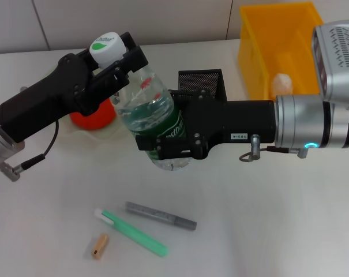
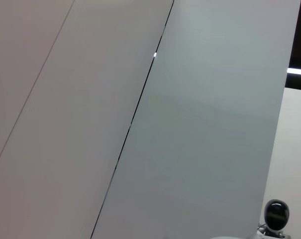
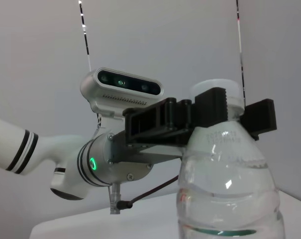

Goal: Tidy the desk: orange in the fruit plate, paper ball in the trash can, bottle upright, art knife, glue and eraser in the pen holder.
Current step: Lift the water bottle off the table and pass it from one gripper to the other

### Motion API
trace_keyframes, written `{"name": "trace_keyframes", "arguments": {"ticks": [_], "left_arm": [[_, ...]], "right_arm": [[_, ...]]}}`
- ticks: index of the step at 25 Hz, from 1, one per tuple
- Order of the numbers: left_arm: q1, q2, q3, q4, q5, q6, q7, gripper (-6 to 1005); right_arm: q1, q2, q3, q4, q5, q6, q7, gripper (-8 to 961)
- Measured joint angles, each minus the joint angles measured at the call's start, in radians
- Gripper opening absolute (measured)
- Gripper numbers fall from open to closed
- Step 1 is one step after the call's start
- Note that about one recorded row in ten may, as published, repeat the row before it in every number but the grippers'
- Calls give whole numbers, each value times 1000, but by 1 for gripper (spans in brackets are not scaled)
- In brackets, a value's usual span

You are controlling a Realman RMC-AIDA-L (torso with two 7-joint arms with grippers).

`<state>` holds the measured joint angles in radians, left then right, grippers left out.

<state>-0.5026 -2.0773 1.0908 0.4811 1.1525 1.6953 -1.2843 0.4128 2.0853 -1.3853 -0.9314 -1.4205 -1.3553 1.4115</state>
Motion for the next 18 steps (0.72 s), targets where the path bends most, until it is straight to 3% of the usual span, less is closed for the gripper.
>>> {"name": "trace_keyframes", "arguments": {"ticks": [18], "left_arm": [[-10,-2,3,-1,0,14,-3,436]], "right_arm": [[8,-2,-4,9,-2,-8,29,725]]}}
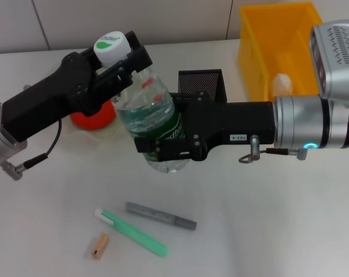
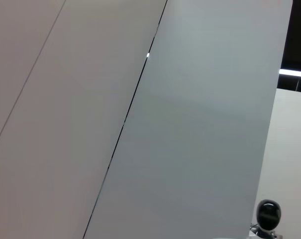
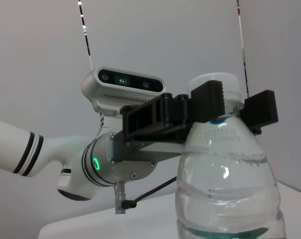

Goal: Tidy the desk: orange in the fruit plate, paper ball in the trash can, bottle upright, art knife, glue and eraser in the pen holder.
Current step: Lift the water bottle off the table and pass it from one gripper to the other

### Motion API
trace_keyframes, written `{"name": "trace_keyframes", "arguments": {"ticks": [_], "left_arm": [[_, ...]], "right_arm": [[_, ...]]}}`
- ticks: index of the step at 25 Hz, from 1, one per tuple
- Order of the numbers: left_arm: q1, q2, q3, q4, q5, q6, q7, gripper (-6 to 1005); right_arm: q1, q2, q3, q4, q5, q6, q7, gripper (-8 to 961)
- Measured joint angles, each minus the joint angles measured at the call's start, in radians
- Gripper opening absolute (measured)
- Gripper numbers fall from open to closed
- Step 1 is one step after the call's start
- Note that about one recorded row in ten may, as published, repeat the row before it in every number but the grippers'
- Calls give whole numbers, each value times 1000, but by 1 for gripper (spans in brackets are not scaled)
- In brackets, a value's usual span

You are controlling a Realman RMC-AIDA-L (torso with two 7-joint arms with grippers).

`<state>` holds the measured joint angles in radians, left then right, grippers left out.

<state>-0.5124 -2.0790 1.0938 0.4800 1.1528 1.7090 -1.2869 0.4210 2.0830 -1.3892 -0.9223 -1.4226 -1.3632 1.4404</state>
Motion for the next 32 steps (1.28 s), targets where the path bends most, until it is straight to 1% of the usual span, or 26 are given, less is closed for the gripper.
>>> {"name": "trace_keyframes", "arguments": {"ticks": [12,21,32], "left_arm": [[-3,-1,0,0,-1,-14,-2,437],[-5,0,0,0,-11,-19,0,437],[-5,2,0,0,-12,-26,2,437]], "right_arm": [[0,0,-1,-5,-6,3,27,724],[-7,-1,-1,-9,-11,1,37,776],[-15,-3,-1,-10,-25,-24,52,777]]}}
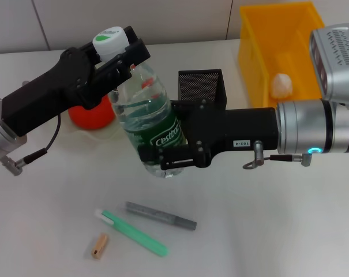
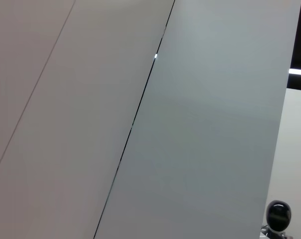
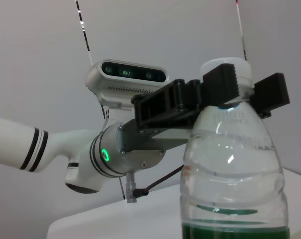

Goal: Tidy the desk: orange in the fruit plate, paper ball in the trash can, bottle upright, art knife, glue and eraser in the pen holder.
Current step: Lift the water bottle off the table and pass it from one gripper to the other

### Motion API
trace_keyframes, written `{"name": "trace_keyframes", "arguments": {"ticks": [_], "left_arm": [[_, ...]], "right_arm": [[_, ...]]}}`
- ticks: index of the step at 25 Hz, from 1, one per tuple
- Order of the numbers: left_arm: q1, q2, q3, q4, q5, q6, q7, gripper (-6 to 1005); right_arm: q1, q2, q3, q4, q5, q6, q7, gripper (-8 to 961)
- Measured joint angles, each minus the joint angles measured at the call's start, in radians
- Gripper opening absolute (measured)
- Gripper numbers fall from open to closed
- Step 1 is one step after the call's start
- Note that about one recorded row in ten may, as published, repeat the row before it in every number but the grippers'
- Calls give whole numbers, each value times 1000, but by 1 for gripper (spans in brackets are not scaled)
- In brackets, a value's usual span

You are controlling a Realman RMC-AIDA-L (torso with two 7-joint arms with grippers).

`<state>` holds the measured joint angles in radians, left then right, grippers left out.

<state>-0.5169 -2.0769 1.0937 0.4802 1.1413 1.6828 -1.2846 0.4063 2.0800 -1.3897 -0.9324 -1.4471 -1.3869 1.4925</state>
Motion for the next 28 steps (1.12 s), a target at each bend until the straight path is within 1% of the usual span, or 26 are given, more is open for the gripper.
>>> {"name": "trace_keyframes", "arguments": {"ticks": [3,5,10,28], "left_arm": [[-1,0,0,0,0,-5,8,437],[-2,0,0,0,0,-6,14,437],[-3,0,0,0,0,-7,17,437],[-5,-2,0,0,-9,-8,28,438]], "right_arm": [[-12,0,0,-9,-1,-7,0,777],[-37,0,1,-38,-2,-9,0,777],[-70,0,8,-66,-2,-14,0,777],[-108,0,15,-72,-6,-37,0,778]]}}
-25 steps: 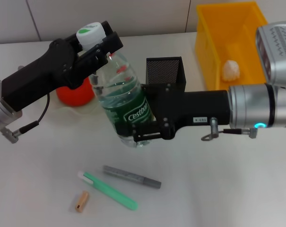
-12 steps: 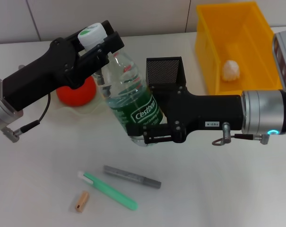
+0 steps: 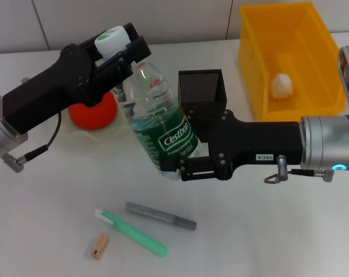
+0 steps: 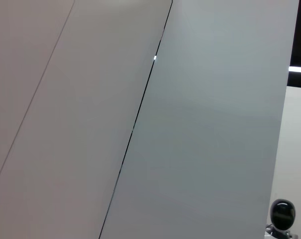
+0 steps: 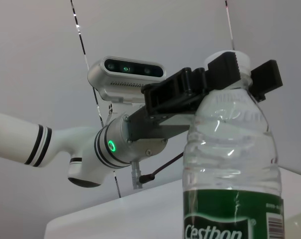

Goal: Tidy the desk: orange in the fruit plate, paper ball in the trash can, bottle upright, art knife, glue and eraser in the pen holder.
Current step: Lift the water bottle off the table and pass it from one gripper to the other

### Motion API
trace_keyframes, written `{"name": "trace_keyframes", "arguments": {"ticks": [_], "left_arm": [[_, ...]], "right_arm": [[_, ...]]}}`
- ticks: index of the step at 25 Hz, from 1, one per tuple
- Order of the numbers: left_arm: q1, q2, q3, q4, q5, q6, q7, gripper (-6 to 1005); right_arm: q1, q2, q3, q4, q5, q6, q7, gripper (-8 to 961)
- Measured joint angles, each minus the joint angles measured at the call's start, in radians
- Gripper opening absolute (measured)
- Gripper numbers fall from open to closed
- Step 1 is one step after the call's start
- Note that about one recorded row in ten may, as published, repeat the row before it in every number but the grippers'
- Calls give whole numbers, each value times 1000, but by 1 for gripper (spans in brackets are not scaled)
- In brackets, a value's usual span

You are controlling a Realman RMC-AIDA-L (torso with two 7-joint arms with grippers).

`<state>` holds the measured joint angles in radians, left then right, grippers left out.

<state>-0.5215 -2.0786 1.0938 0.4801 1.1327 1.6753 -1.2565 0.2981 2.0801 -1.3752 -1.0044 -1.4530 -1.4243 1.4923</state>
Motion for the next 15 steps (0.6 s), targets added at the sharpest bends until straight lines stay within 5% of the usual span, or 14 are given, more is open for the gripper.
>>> {"name": "trace_keyframes", "arguments": {"ticks": [15], "left_arm": [[-3,-1,-4,0,-6,-2,24,438]], "right_arm": [[-21,-1,37,-2,-5,-32,-8,779]]}}
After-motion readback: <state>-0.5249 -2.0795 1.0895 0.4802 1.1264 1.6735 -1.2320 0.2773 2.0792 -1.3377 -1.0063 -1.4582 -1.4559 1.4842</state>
